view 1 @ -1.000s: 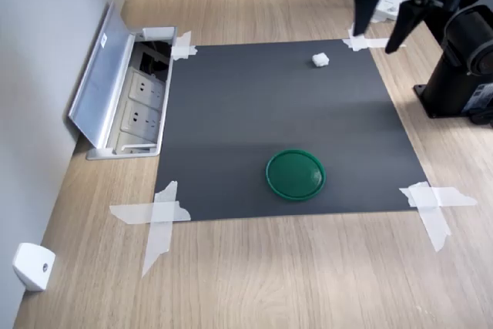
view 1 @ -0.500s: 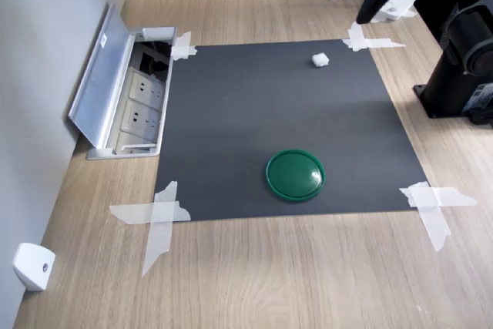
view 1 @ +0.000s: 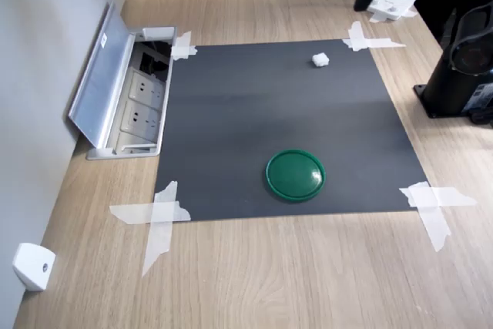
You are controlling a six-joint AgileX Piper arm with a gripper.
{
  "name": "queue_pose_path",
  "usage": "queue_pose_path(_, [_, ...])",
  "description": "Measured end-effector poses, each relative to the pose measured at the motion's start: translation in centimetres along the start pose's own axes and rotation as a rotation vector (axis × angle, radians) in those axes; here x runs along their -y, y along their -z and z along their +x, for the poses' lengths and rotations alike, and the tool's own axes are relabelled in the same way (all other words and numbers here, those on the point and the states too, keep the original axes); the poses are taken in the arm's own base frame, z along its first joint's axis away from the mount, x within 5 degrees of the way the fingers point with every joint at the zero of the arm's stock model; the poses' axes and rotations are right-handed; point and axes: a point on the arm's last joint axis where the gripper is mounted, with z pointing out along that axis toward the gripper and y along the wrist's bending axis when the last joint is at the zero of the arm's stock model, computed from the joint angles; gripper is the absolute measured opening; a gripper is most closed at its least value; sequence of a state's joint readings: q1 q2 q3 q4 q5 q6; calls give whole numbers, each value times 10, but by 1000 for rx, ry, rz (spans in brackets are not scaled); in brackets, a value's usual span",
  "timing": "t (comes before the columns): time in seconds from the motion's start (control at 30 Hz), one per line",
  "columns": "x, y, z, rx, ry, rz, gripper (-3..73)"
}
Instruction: Grasp a white terminal and put it on the green lid.
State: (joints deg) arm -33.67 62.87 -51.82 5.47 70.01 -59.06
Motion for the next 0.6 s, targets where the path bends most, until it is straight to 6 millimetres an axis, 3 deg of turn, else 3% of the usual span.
queue_pose_path(0.27, [10, -44, 29, -68, 56, 2, 670])
queue_pose_path(0.6, [30, -86, 22, -53, 12, -38, 669])
